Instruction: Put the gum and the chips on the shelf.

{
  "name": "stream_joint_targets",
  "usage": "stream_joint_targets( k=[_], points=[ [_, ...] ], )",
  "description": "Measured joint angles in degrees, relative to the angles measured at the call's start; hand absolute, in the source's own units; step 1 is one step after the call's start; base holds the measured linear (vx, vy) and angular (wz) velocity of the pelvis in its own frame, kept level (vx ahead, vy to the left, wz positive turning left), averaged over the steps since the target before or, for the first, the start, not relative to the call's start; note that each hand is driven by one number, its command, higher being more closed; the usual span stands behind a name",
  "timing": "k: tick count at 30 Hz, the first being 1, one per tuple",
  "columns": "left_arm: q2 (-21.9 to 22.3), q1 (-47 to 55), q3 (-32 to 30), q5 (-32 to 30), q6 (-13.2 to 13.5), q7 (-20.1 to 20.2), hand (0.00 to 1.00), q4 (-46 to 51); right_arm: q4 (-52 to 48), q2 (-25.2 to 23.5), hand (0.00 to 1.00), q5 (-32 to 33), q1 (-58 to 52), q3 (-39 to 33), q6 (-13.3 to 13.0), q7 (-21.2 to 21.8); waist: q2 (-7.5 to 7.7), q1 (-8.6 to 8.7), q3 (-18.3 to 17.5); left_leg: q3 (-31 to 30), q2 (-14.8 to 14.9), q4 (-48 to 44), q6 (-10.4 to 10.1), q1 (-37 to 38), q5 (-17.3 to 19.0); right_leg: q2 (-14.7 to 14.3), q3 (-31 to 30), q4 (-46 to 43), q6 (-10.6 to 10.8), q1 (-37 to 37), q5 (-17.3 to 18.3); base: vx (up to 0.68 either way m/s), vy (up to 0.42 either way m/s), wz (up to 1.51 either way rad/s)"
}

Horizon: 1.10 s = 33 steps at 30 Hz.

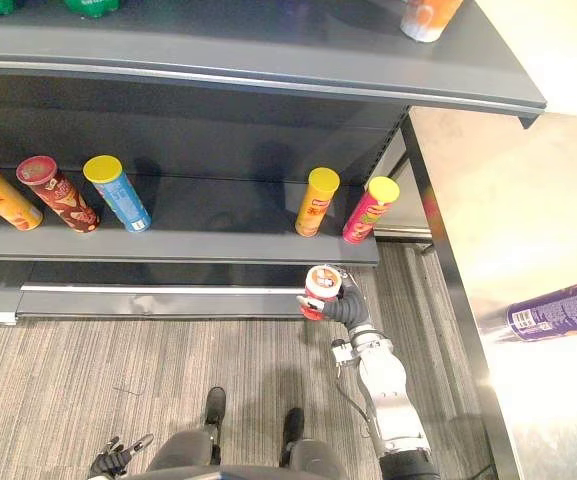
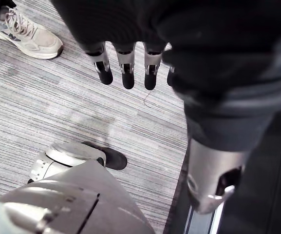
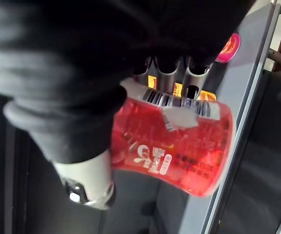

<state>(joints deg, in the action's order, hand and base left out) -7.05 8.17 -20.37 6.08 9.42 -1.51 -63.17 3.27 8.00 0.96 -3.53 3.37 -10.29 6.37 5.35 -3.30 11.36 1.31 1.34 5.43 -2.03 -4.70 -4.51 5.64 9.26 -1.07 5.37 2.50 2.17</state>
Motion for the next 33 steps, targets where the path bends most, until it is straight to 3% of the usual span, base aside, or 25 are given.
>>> stream_joint_targets(
  k=[4, 10, 14, 20, 33],
  points=[
    [0.11, 0.0, 0.52, 0.08, -0.03, -0.16, 0.0, 0.0, 0.0, 0.02, 1.0, -0.94, 0.12, 0.19, 0.0, -0.9, -0.41, -0.02, 0.05, -0.84, 0.02, 0.33, -0.22, -0.08, 0.09, -0.07, 1.15, 0.11, -0.08, -0.46, 0.09, -0.04, -0.008, 0.12],
    [0.19, -0.53, 2.19, 0.46, -0.03, -0.59, 0.0, 1.17, -0.36, 0.06, 1.0, -1.26, 3.74, 2.1, -0.01, -2.57, -1.48, -0.07, -0.25, -5.38, -0.46, 0.4, -0.52, -1.87, -0.72, 0.09, 7.53, 1.38, -0.41, -2.3, 0.5, 0.0, -0.012, 0.49],
    [0.18, -1.22, 2.49, 0.48, -0.05, -0.76, 0.0, 2.28, -3.93, 0.24, 1.0, -3.27, 7.21, 1.52, -0.01, -5.15, -2.25, -0.17, -0.61, -0.59, 0.3, 0.39, -0.05, -2.03, -1.91, 0.82, 12.22, 1.78, 0.02, -4.83, 0.92, 0.05, -0.001, 0.63],
    [0.06, -0.87, 2.52, 0.41, -0.13, -0.85, 0.0, 2.73, -6.64, 0.3, 1.0, -1.85, 15.69, 1.38, -0.02, -6.74, -1.99, -0.54, -1.36, 2.59, 0.06, 0.47, -0.11, 0.05, -1.45, 1.68, 10.18, 0.94, 0.02, -5.42, 0.9, 0.02, 0.026, -0.16],
    [0.1, 1.92, 2.49, 0.27, -2.16, -0.44, 0.0, 1.47, -7.29, 5.67, 1.0, 4.17, 23.11, 0.91, 0.52, -6.49, -0.5, 0.15, -5.77, 7.78, 2.73, 0.51, -0.57, 2.12, -0.87, -0.37, 4.69, 1.14, -0.81, -4.67, 0.34, -0.02, -0.018, -0.23]
  ],
)
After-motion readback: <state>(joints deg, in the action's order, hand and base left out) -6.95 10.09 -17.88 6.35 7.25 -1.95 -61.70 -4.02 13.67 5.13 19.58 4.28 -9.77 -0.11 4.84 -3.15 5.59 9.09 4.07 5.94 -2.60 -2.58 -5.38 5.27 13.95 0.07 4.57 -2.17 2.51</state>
